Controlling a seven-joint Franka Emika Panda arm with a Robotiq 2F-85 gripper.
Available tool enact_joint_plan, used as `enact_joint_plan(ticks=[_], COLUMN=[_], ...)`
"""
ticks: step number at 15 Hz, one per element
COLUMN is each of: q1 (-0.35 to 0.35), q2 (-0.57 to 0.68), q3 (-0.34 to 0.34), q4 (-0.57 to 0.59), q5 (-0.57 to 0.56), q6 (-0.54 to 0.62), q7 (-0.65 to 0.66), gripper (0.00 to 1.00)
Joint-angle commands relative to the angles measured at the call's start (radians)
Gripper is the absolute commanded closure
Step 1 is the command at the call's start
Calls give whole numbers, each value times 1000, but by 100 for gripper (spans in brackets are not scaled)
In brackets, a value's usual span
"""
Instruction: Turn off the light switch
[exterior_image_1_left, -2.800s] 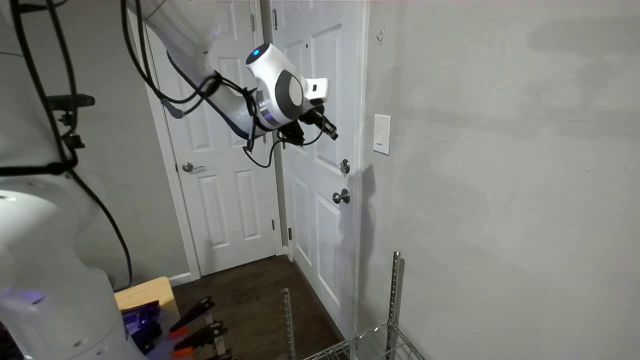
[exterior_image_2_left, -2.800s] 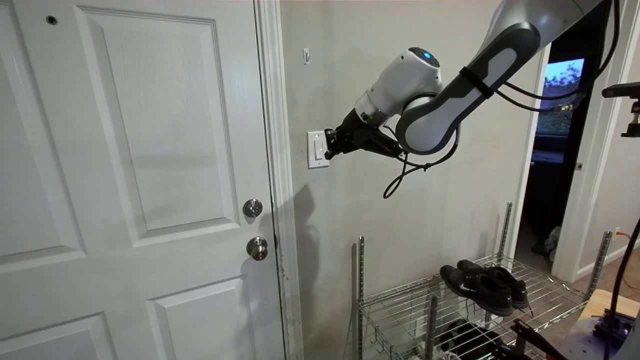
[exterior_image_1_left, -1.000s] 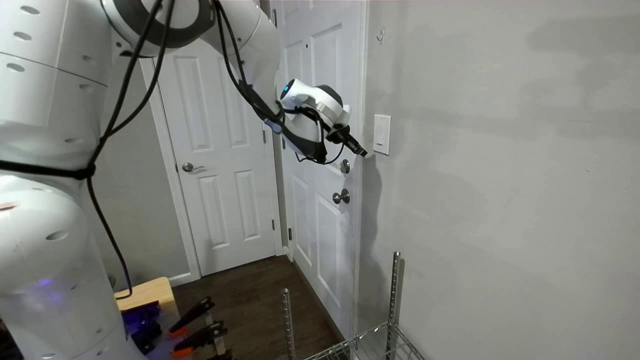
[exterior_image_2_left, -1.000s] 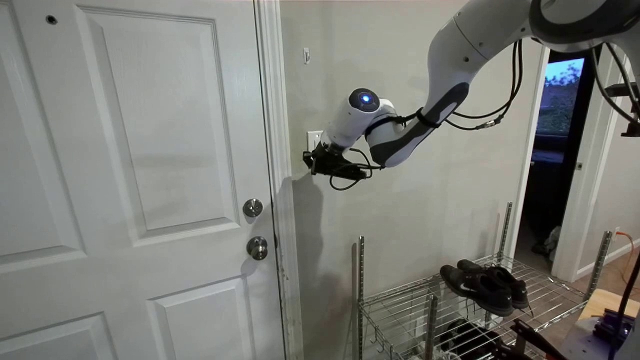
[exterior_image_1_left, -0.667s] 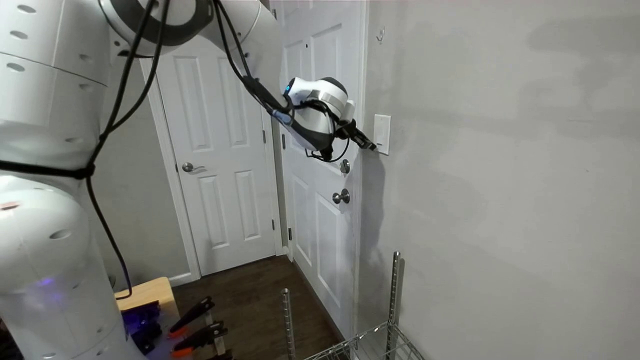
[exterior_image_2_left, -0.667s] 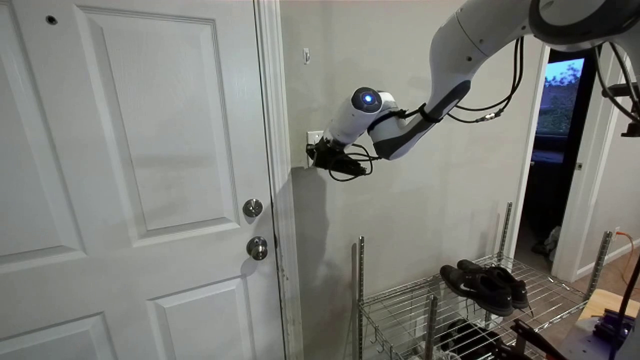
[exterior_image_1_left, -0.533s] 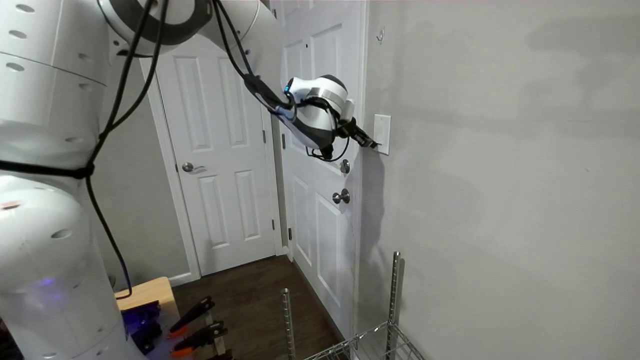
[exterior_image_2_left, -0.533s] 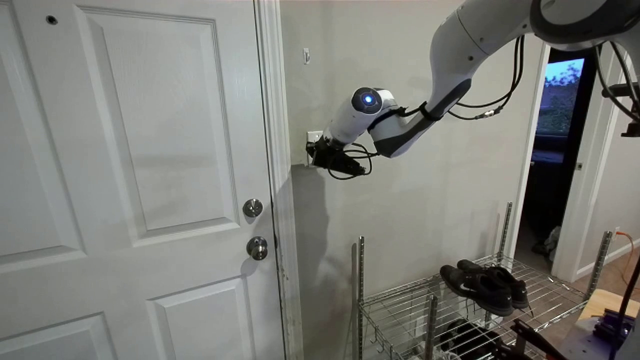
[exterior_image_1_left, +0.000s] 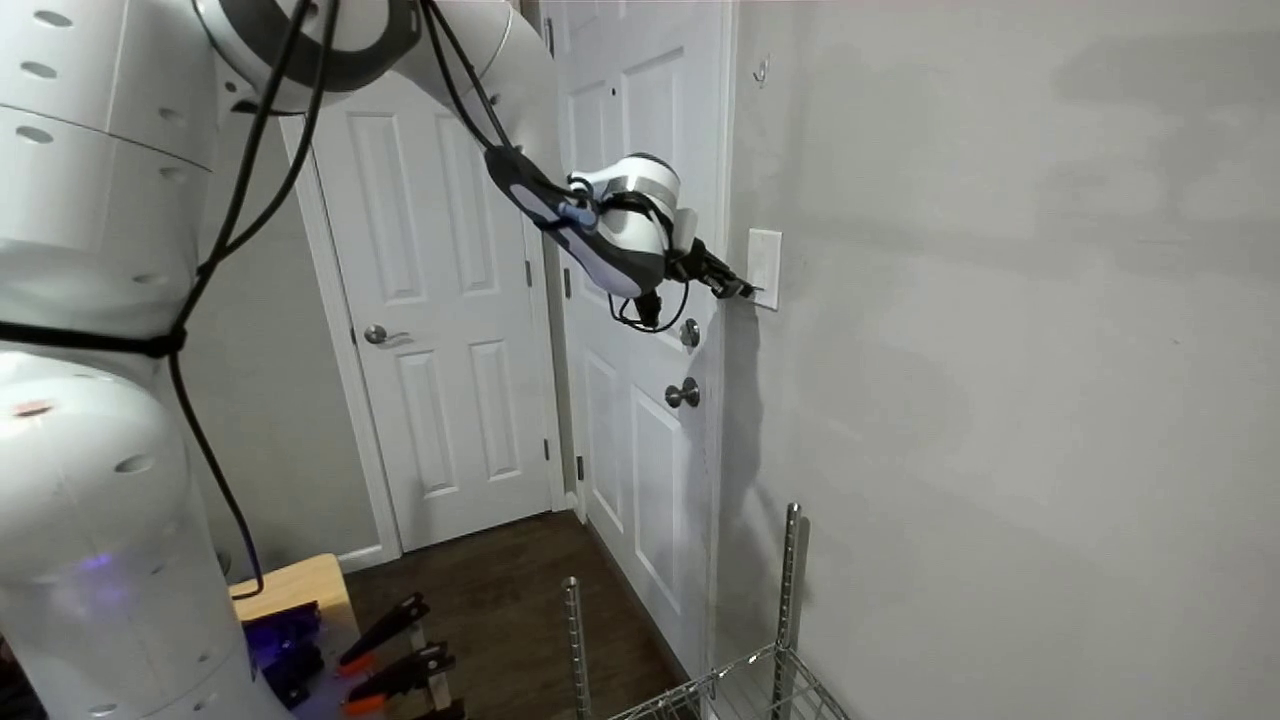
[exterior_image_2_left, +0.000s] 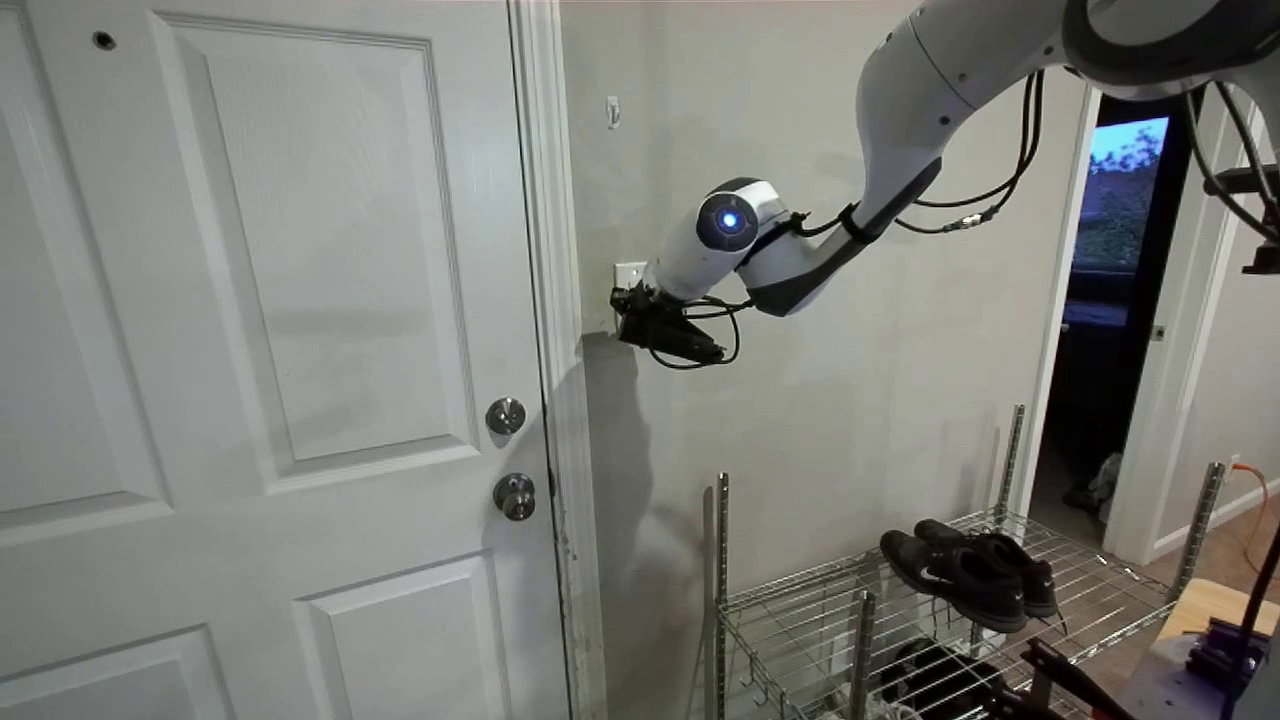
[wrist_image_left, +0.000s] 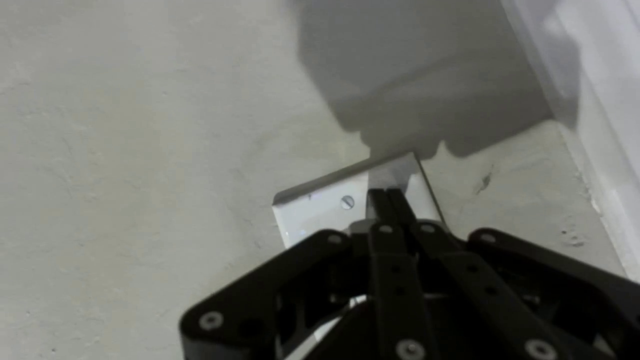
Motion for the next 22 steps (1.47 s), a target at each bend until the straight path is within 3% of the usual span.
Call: enact_joint_plan(ticks=[1,4,8,14,22], q1=[-19,-36,-28,-23,-20], q2=[-89,-143,-199,-210,-125], q3=[3,-2,-14,-11,-8], q4=[-136,-237,-264,-242,-144], q5=[83,138,84,86,97], q6=[63,157,150,144,126], q7=[-52,-82,-25,-38,-25], gripper=[98,98,98,98,98])
